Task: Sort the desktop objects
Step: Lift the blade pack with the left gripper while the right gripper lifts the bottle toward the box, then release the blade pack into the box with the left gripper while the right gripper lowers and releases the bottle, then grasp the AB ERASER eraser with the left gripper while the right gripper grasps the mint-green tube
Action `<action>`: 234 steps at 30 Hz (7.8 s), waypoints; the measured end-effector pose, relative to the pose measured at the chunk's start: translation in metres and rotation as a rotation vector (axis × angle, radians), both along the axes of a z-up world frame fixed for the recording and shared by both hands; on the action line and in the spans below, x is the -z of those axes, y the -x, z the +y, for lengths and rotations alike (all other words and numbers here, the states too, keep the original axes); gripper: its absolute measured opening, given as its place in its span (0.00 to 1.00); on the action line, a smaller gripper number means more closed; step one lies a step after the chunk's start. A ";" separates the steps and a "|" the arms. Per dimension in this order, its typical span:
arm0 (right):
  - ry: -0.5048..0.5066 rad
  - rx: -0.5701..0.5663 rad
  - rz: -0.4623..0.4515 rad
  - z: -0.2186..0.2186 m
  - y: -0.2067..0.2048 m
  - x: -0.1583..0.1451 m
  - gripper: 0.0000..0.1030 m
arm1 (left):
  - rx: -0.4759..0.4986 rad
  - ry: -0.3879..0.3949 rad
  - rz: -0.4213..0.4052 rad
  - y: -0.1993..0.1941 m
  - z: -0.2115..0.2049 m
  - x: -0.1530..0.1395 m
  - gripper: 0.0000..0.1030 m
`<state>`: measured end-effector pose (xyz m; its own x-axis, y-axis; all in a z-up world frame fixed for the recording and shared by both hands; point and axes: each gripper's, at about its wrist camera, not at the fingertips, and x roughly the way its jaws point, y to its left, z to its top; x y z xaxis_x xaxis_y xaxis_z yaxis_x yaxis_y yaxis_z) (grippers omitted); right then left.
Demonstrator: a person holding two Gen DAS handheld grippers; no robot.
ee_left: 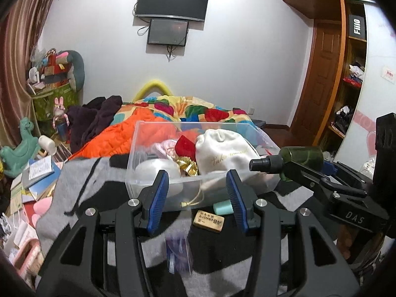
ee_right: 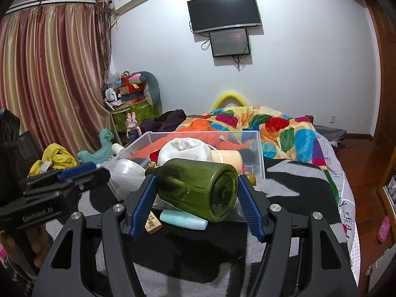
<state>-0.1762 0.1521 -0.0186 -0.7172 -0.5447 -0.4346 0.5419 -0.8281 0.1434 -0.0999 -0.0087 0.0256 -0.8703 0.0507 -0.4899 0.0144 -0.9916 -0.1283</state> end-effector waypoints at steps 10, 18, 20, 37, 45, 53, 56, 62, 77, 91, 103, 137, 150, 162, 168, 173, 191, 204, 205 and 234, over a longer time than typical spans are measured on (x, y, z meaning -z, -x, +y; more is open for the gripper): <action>0.000 0.007 -0.028 0.003 0.006 0.008 0.60 | 0.026 -0.014 -0.152 -0.002 -0.009 0.041 0.49; -0.004 0.022 -0.012 0.007 0.005 0.003 0.60 | 0.055 0.010 -0.267 0.005 0.000 0.078 0.49; -0.004 0.033 -0.010 0.010 0.007 0.002 0.60 | 0.057 0.007 -0.277 0.005 0.001 0.082 0.49; -0.021 0.015 -0.010 0.009 0.012 0.003 0.60 | 0.031 0.030 -0.208 -0.006 -0.002 0.062 0.26; -0.019 0.007 0.005 0.008 0.014 -0.004 0.60 | 0.029 -0.043 -0.122 -0.003 -0.021 0.029 0.26; -0.022 0.008 0.030 0.006 0.023 -0.014 0.60 | 0.051 -0.034 -0.054 0.010 -0.021 0.000 0.26; -0.017 0.006 0.041 0.004 0.024 -0.019 0.60 | 0.064 -0.040 -0.036 0.017 -0.022 -0.010 0.26; -0.013 0.007 0.061 -0.002 0.033 -0.025 0.60 | 0.062 -0.036 -0.008 0.034 -0.024 -0.023 0.26; -0.140 0.006 0.025 -0.017 0.063 -0.007 0.60 | 0.055 -0.107 -0.070 0.078 -0.040 -0.012 0.26; -0.224 -0.014 0.008 -0.034 0.070 0.012 0.60 | 0.003 -0.067 -0.157 0.111 -0.045 0.020 0.26; -0.230 -0.030 0.011 -0.040 0.066 0.016 0.60 | 0.008 -0.018 -0.148 0.109 -0.035 0.023 0.30; -0.124 0.019 0.136 -0.009 0.001 -0.017 1.00 | 0.046 0.018 -0.108 0.031 -0.020 -0.001 0.90; -0.146 0.041 0.083 0.002 -0.011 0.004 1.00 | 0.098 0.037 -0.295 0.023 -0.004 0.047 0.92; -0.117 0.054 0.008 0.016 -0.003 0.020 1.00 | 0.175 0.073 -0.368 0.051 0.026 0.063 0.92; -0.095 0.044 -0.043 0.016 0.004 0.022 1.00 | 0.222 0.157 -0.393 0.067 0.049 0.073 0.74; -0.090 0.032 -0.055 0.012 0.003 0.026 1.00 | 0.235 0.168 -0.382 0.068 0.050 0.075 0.72; -0.128 -0.006 -0.119 -0.026 0.003 0.045 1.00 | 0.152 0.083 -0.310 0.031 0.009 0.067 0.39; -0.239 -0.014 -0.201 -0.071 0.020 0.063 0.99 | 0.077 0.035 -0.204 0.010 -0.031 0.041 0.39; -0.242 -0.013 -0.208 -0.072 0.021 0.064 0.99 | 0.073 0.032 -0.199 0.010 -0.032 0.039 0.39; -0.218 -0.047 -0.233 -0.062 0.004 0.065 0.68 | 0.069 0.004 -0.162 0.002 -0.026 0.029 0.39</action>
